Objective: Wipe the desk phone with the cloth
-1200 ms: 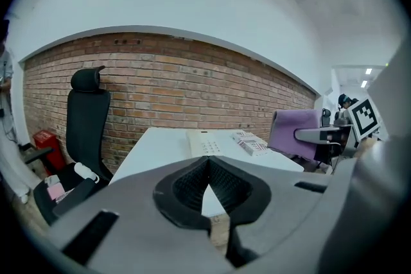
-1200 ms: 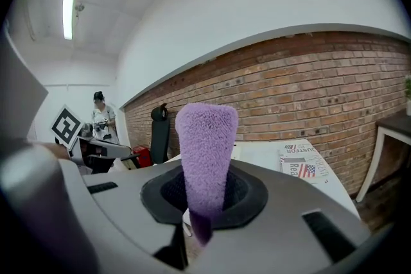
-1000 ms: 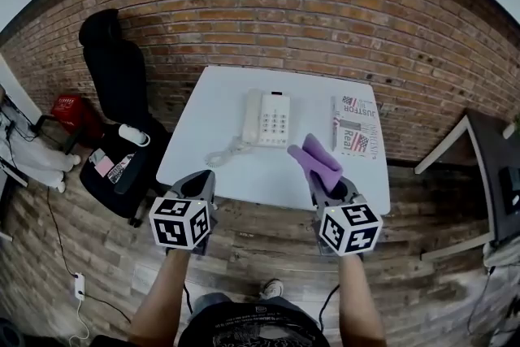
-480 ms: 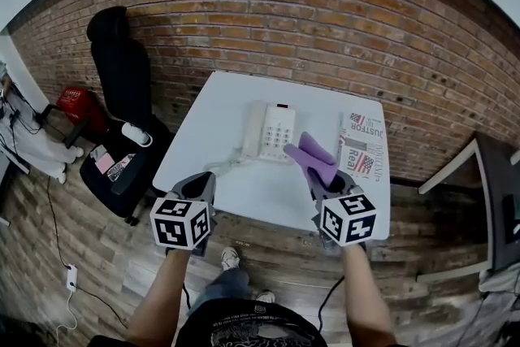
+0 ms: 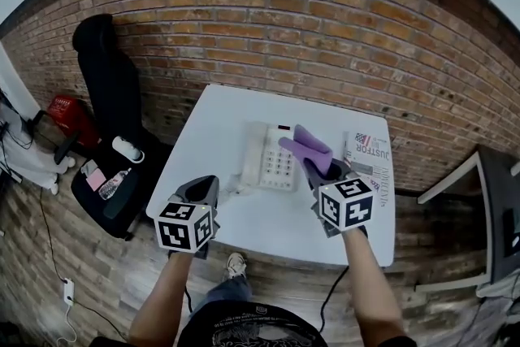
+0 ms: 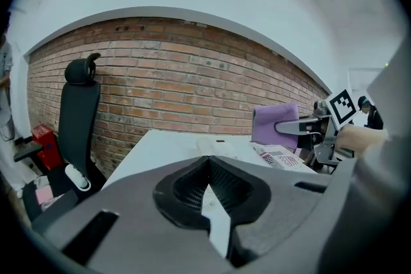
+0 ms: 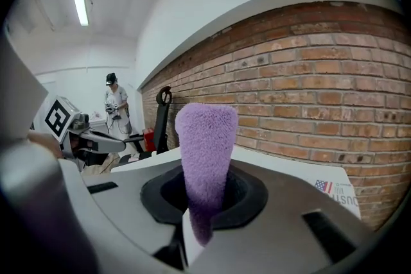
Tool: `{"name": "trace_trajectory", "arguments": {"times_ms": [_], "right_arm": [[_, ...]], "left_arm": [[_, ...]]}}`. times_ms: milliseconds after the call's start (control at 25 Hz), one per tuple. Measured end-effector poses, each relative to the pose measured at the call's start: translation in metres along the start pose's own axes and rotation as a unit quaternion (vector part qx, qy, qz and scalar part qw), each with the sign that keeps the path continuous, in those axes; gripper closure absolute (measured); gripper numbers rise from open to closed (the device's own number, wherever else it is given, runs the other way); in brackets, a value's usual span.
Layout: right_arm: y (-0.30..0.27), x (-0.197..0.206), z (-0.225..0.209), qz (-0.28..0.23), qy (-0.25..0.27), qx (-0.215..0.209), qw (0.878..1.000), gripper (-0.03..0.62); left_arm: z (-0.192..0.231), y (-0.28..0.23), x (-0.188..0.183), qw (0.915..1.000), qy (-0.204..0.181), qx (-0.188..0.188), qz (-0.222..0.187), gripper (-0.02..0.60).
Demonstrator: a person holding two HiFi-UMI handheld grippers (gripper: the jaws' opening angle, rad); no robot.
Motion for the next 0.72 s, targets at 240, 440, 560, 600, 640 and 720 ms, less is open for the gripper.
{"name": "trace_trajectory", "arguments": {"times_ms": [240, 440, 560, 600, 640, 720], "right_arm": [[-0.064, -0.023, -0.023, 0.026, 0.018, 0.026, 0.999, 0.549], [-0.105, -0.036, -0.037, 0.052, 0.041, 0.051, 0.996, 0.549], [-0.127, -0.043, -0.043, 0.066, 0.063, 0.067, 0.994, 0.549], [-0.134, -0.045, -0.046, 0.071, 0.069, 0.073, 0.992, 0.549], [-0.142, -0.045, -0.048, 0.077, 0.074, 0.079, 0.991, 0.549], [-0.157, -0.045, -0.053, 0.088, 0.084, 0.088, 0.989, 0.549]], "left_arm": [[0.04, -0.045, -0.007, 0.9997, -0.004, 0.019, 0.012, 0.577], [0.066, -0.079, -0.011, 0.999, -0.003, 0.042, 0.018, 0.577], [0.078, -0.099, -0.013, 0.9981, -0.005, 0.057, 0.022, 0.577], [0.082, -0.105, -0.013, 0.9977, -0.005, 0.062, 0.024, 0.577], [0.086, -0.11, -0.012, 0.9974, -0.005, 0.067, 0.026, 0.577], [0.094, -0.12, -0.01, 0.9969, -0.003, 0.073, 0.029, 0.577]]}}
Point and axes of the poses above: the fingertips, and each gripper's own axes: y backward along the fingers, z to its left, x out of its underside, the point moved 8 cm from there along y, backward along the fingers, and after that the axes turned 15 degrees about -y, right-handed, at the moved point
